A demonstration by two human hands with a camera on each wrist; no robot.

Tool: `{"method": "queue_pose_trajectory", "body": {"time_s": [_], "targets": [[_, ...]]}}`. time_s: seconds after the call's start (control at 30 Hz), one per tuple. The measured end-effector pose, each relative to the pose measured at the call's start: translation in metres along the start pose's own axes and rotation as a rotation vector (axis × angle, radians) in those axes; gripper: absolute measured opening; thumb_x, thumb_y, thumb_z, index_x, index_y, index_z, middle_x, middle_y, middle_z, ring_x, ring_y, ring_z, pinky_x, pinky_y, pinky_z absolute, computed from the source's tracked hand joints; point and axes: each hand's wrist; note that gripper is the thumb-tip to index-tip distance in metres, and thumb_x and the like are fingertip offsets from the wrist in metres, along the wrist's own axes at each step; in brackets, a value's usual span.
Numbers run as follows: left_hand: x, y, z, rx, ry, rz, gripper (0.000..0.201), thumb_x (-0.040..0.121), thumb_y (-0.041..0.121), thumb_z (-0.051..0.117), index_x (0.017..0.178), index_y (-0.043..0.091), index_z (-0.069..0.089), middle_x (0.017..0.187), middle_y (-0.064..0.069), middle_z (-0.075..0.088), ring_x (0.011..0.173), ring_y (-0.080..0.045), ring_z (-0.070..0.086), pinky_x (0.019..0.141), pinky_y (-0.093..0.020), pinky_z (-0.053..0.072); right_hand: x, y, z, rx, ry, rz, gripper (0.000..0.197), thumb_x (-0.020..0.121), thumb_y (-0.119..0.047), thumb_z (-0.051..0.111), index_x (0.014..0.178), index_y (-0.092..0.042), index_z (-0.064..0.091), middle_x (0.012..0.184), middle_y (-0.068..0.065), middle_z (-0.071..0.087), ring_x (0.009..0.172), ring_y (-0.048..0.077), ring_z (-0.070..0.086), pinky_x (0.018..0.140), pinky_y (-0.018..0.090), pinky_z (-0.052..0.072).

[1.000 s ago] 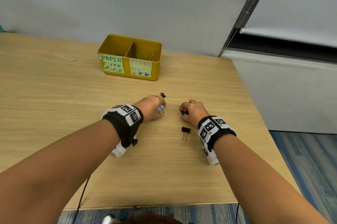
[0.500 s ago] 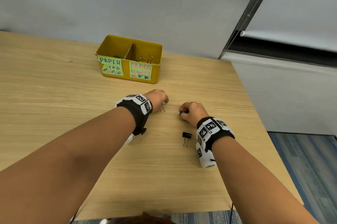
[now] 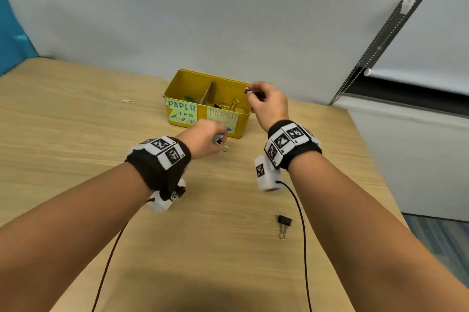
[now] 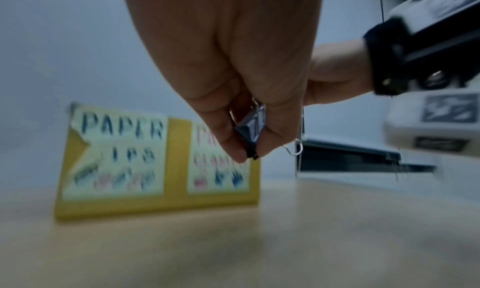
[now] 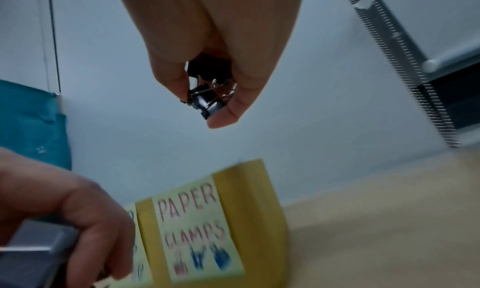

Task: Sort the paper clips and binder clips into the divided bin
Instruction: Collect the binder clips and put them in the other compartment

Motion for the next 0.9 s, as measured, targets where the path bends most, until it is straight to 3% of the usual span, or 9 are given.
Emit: {"method": "queue_pose_trajectory", "body": {"time_s": [0.07,0.13,0.3,0.43,0.53,0.63,0.73,0.83,0.9], "targets": [[0.005,-0.005,-0.025,-0.003,0.072,0.002,0.022,0.08,0.008,0.062,0.101,0.012,0.066,0.109,-0.009,0.065,0.103,-0.027,0.059,0.089,-0.034,0.049,0.021,-0.017,0.009,-0.033,0.024,-0.046,0.024,0.086,-0.017,0.061,0.108,-0.01,0.068,0.12,0.011,0.054,0.109,0.02,0.057,0.097,0.016,0.041],[0.012,-0.01,-0.044,0.008,0.13,0.006,0.024,0.08,0.006,0.061,0.103,0.01,0.066,0.11,-0.01,0.065,0.103,-0.027,0.058,0.087,-0.031,0.046,0.033,-0.025,0.018,-0.091,-0.018,-0.063,0.026,0.085,-0.018,0.063,0.111,-0.013,0.066,0.124,0.009,0.051,0.113,0.017,0.054,0.092,0.009,0.034],[0.032,-0.015,-0.066,-0.004,0.157,-0.005,0.02,0.08,0.006,0.062,0.099,0.01,0.065,0.106,-0.009,0.063,0.089,-0.015,0.05,0.079,-0.027,0.043,0.037,-0.024,0.016,-0.194,-0.175,-0.048,0.029,0.089,-0.023,0.061,0.117,-0.018,0.066,0.135,0.004,0.054,0.126,0.018,0.049,0.109,0.029,0.036],[0.052,-0.011,-0.066,0.014,0.138,0.005,0.019,0.08,0.007,0.062,0.099,0.01,0.064,0.108,-0.011,0.065,0.096,-0.022,0.057,0.081,-0.03,0.046,0.011,-0.01,-0.007,-0.273,-0.188,0.006,0.014,0.087,-0.018,0.063,0.098,-0.013,0.071,0.104,0.003,0.066,0.098,0.016,0.06,0.087,0.024,0.046],[0.068,-0.003,-0.066,0.033,0.122,-0.007,0.02,0.081,0.006,0.06,0.101,0.008,0.063,0.111,-0.014,0.063,0.101,-0.028,0.057,0.081,-0.032,0.046,-0.027,0.01,-0.026,-0.538,-0.689,0.184,0.013,0.079,-0.018,0.071,0.089,-0.012,0.066,0.085,0.003,0.063,0.079,0.018,0.059,0.062,0.025,0.048],[0.081,0.004,-0.063,0.07,0.098,-0.029,0.023,0.082,0.006,0.06,0.105,0.007,0.062,0.112,-0.016,0.062,0.104,-0.031,0.057,0.082,-0.035,0.047,-0.077,0.05,-0.029,-0.932,-1.032,0.273,0.027,0.071,-0.032,0.074,0.081,-0.007,0.067,0.084,0.008,0.07,0.073,0.022,0.063,0.064,0.03,0.052],[0.089,0.006,-0.058,0.079,0.089,-0.055,0.024,0.084,0.002,0.058,0.107,0.007,0.062,0.115,-0.017,0.062,0.106,-0.032,0.058,0.085,-0.038,0.049,-0.109,0.071,-0.026,-1.062,-1.008,0.289,0.017,0.076,-0.026,0.067,0.072,-0.011,0.061,0.07,0.004,0.06,0.068,0.023,0.06,0.063,0.029,0.049],[0.092,0.006,-0.052,0.077,0.066,-0.069,0.025,0.086,0.001,0.055,0.109,0.007,0.062,0.119,-0.016,0.061,0.11,-0.032,0.056,0.089,-0.038,0.049,-0.116,0.067,-0.024,-1.019,-1.0,0.329,0.004,0.083,-0.011,0.059,0.084,-0.008,0.062,0.065,0.001,0.047,0.067,0.021,0.054,0.067,0.028,0.046],[0.092,0.004,-0.049,0.081,0.047,-0.068,0.027,0.087,0.006,0.056,0.114,0.008,0.061,0.121,-0.015,0.061,0.112,-0.031,0.056,0.089,-0.038,0.048,-0.116,0.06,-0.022,-0.981,-1.009,0.322,0.008,0.082,-0.008,0.059,0.09,-0.01,0.059,0.073,0.003,0.053,0.074,0.023,0.055,0.065,0.028,0.047]]}}
Point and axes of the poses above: each hand's wrist, its own x-axis towards the middle knuckle, its own z-axis out of the palm, y = z × x
